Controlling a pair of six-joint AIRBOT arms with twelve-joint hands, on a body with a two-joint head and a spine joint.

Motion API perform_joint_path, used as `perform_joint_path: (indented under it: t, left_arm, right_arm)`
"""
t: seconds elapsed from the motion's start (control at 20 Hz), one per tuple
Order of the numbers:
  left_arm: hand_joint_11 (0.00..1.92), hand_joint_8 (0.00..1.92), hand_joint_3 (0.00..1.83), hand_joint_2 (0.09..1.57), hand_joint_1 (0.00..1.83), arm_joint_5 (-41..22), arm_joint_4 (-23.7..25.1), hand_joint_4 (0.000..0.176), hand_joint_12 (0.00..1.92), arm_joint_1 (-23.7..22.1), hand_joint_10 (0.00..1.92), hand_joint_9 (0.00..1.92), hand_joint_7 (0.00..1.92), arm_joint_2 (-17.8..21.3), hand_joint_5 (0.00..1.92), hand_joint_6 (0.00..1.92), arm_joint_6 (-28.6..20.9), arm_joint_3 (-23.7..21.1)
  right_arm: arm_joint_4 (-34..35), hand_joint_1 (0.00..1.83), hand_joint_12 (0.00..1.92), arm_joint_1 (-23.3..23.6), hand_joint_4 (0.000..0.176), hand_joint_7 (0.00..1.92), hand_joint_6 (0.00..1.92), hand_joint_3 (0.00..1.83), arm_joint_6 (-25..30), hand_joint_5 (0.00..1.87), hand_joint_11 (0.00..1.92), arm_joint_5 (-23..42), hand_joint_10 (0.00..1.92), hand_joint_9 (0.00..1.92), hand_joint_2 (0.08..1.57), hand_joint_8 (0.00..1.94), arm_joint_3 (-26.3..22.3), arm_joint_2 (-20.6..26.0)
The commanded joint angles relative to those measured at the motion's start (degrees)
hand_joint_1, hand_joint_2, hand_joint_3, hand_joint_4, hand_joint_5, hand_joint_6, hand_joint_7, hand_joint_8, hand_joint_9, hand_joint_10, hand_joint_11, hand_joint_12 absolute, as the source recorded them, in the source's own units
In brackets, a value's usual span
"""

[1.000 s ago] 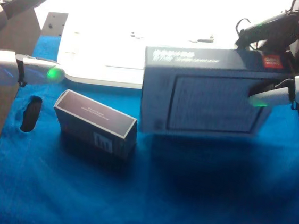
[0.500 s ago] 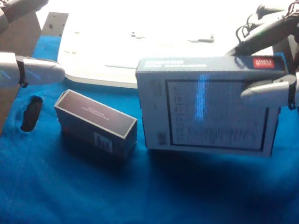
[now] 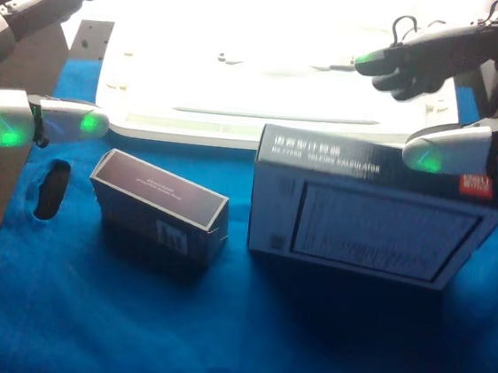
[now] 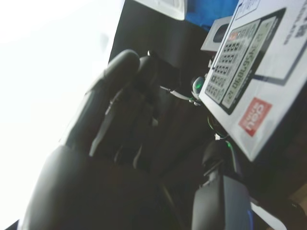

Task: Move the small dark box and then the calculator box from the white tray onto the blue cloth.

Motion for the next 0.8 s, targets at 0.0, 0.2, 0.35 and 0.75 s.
perform_joint_path:
  t: [0.0, 0.2, 0.35, 0.75]
  left_arm:
    - [0.0, 0.0, 0.0, 0.94, 0.59, -7.36, -1.52, 0.134, 0.32, -0.37, 0.0, 0.08, 0.0, -0.06, 0.0, 0.0, -0.38, 0.01]
    - [0.0, 0.0, 0.0, 0.94, 0.58, -7.45, -1.54, 0.144, 0.38, -0.37, 0.0, 0.1, 0.03, -0.06, 0.0, 0.0, -0.38, 0.02]
    - [0.0, 0.0, 0.0, 0.94, 0.58, -7.5, -1.59, 0.147, 0.38, -0.38, 0.0, 0.09, 0.01, 0.33, 0.0, 0.0, -0.38, 0.03]
    - [0.0, 0.0, 0.0, 0.92, 0.5, -8.51, -1.86, 0.175, 0.4, -3.17, 0.0, 0.1, 0.02, 3.85, 0.0, 0.0, -0.34, -0.26]
  right_arm:
    - [3.22, 0.36, 1.25, 0.59, 0.0, 0.4, 0.0, 0.0, 0.08, 0.53, 0.29, 6.79, 0.0, 0.54, 1.02, 0.0, 0.07, 0.06]
    - [4.05, 0.26, 1.17, 0.59, 0.0, 0.28, 0.0, 0.0, -0.51, 0.44, 0.07, 7.4, 0.01, 0.34, 1.03, 0.0, 0.2, 0.06]
    - [4.77, 0.18, 1.19, 0.63, 0.0, 0.35, 0.0, 0.0, -0.52, 0.38, 0.0, 9.4, 0.01, 0.35, 1.06, 0.0, 0.56, 0.11]
    - [8.34, 0.0, 1.65, 4.76, 0.074, 0.25, 0.0, 0.0, -2.96, 0.16, 0.12, 9.41, 0.07, 0.38, 0.93, 0.02, 4.15, -0.21]
